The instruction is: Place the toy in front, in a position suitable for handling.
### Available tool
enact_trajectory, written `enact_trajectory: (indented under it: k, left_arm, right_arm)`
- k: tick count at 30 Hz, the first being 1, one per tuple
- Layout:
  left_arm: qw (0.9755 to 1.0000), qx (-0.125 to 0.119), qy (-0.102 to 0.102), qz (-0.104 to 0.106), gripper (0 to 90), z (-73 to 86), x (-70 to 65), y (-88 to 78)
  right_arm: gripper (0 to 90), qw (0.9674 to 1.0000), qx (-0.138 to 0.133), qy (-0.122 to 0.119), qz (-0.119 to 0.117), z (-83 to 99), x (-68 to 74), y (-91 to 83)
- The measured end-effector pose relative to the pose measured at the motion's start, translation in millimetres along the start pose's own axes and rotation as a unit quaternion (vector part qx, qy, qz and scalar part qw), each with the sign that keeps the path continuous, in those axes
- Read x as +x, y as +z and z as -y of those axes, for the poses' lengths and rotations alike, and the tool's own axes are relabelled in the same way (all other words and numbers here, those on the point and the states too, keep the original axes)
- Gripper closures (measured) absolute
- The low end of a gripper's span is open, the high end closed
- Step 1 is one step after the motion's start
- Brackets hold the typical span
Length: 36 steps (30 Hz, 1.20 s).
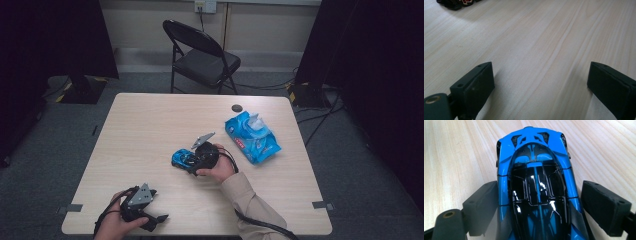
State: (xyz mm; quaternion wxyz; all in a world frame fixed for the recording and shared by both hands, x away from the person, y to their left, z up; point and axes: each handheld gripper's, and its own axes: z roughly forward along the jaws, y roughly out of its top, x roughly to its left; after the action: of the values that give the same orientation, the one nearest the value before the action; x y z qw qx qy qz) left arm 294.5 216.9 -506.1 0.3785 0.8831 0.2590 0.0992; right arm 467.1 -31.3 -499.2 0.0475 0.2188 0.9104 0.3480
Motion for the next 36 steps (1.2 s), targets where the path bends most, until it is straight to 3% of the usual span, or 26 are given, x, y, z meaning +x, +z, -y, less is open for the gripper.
enact_trajectory:
  k: [5,10,20,23,26,36]
  left_arm:
    - [1.0000,0.000,0.000,0.000,6.6,0.0,0.0,0.0]
    - [1.0000,-0.001,0.000,0.000,6.6,0.0,-0.1,0.1]
    - [1.0000,0.000,-0.001,0.000,6.6,0.0,-0.1,0.0]
    - [1.0000,0.000,0.000,0.000,6.6,0.0,0.0,0.0]
    - [1.0000,0.000,0.000,0.000,6.6,0.0,0.0,0.0]
    - [1.0000,0.000,0.000,0.000,6.7,0.0,0.0,0.0]
  right_arm:
    - [17.4,0.9996,-0.008,-0.019,0.018,2.7,3.4,1.1]
    - [25.9,0.9995,-0.008,-0.030,0.009,2.3,4.6,-1.1]
    - [26.2,0.9995,0.000,-0.024,0.022,3.7,7.7,-5.2]
    - [28.0,0.9996,-0.013,-0.012,0.020,3.0,6.9,-10.5]
    - [28.0,0.9993,0.000,-0.025,0.026,1.2,7.1,-13.5]
    - [28.1,0.9994,-0.017,-0.001,0.031,8.1,0.6,-28.7]
